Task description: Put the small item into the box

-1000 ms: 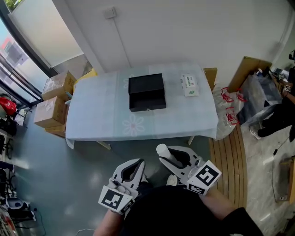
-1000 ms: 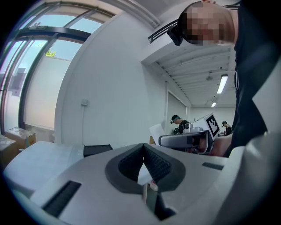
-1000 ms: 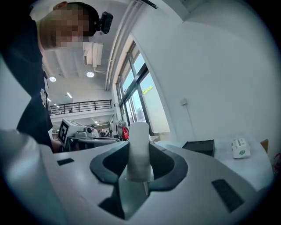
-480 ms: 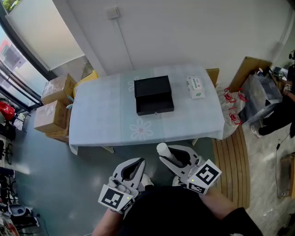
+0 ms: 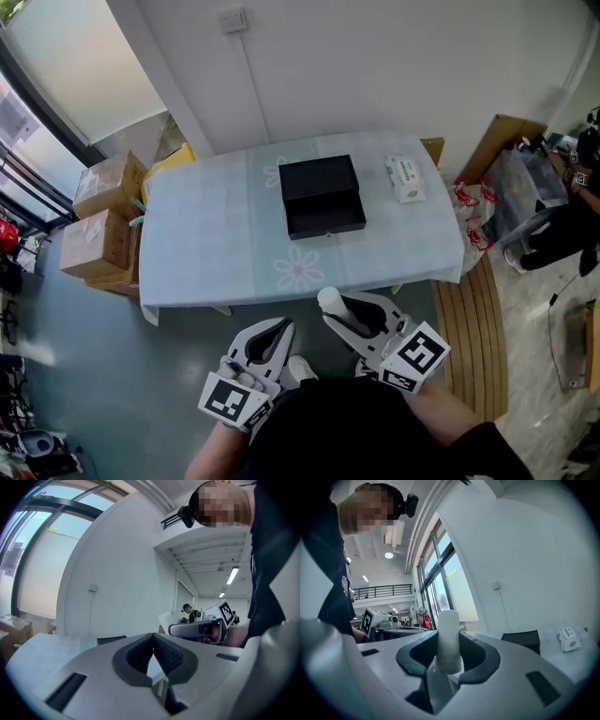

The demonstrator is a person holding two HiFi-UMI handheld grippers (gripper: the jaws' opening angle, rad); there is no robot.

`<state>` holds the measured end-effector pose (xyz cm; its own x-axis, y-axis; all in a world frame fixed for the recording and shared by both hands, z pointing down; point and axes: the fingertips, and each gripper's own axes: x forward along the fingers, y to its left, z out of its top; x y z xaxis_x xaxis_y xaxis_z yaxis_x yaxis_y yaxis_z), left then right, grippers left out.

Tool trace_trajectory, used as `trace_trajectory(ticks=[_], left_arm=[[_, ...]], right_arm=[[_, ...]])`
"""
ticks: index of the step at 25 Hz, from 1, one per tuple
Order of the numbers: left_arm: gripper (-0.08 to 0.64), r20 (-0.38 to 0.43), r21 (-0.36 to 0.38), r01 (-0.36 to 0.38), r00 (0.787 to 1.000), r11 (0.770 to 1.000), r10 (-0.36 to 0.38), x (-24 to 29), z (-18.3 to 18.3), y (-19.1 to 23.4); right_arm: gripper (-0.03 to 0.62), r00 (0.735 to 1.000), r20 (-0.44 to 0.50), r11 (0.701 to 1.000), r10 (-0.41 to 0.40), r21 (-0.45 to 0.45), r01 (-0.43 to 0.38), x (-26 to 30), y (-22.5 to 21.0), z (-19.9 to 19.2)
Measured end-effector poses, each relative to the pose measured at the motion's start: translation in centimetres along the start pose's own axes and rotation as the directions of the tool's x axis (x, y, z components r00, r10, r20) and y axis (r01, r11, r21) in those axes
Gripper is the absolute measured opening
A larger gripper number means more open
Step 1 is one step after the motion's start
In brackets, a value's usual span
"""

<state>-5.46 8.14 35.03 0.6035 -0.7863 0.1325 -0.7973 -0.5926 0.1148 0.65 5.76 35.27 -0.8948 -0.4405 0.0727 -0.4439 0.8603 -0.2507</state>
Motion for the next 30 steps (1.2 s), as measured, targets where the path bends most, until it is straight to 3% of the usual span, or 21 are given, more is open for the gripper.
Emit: trace_trajectory(ticks=[13,19,30], left_arm=[[0.006,-0.004,-0.028,0.015,1.0,0.999,-0.015,-3.2,-0.3,6.1],[0.006,0.007,0.006,0.002,1.0,1.0,-0.003,-5.2,-0.2,8.8],[0.008,0.017,0.005,0.019,1.0,1.0,-0.019,-5.9,-0.3,9.8]], right_arm=[[0.143,1.0,-0.01,1.0,-0.006,-0.014,0.005,6.8,2.2,-0.2],[0.143,1.0,-0.003,1.0,-0.007,-0.018,0.007,9.7,3.5,-0.5],[0.143,1.0,0.0,0.999,0.006,-0.05,-0.006,12.0,4.4,-0.1]])
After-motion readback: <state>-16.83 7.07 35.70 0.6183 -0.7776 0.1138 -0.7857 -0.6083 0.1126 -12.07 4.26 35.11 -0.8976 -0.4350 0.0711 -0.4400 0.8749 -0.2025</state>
